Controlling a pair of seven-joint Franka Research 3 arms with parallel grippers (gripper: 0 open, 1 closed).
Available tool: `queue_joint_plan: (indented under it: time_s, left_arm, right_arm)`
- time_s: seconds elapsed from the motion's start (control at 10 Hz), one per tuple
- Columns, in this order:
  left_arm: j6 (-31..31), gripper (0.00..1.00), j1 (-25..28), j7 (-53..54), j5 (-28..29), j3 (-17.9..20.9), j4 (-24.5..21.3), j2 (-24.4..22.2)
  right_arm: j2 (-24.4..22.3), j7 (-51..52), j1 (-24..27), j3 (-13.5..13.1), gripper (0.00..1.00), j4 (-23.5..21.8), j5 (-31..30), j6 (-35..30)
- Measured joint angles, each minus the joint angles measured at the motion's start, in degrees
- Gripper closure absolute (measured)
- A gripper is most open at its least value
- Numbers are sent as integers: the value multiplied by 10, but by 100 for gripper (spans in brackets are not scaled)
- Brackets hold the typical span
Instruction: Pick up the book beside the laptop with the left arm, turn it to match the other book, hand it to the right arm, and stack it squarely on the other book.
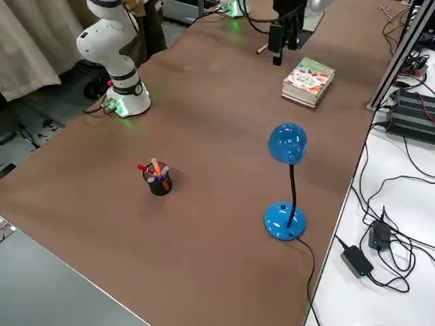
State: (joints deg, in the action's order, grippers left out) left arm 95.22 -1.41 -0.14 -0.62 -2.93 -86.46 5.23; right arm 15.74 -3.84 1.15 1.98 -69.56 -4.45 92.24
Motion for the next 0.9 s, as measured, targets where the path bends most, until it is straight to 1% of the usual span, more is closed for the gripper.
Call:
queue_joint_plan:
  time_s: [0.2,0.3,0.4,0.9]
  left_arm:
    - [0,0,0,0,0,0,0,0]
    - [0,0,0,0,0,0,0,0]
    - [0,0,0,0,0,0,0,0]
    - [-1,0,1,0,0,1,0,0]
  right_arm:
    - [-75,0,0,1,0,-118,0,66]
    - [-96,-1,1,1,0,-148,0,71]
    - [-105,-1,2,1,0,-160,0,69]
    - [-112,-1,3,2,0,-162,1,62]
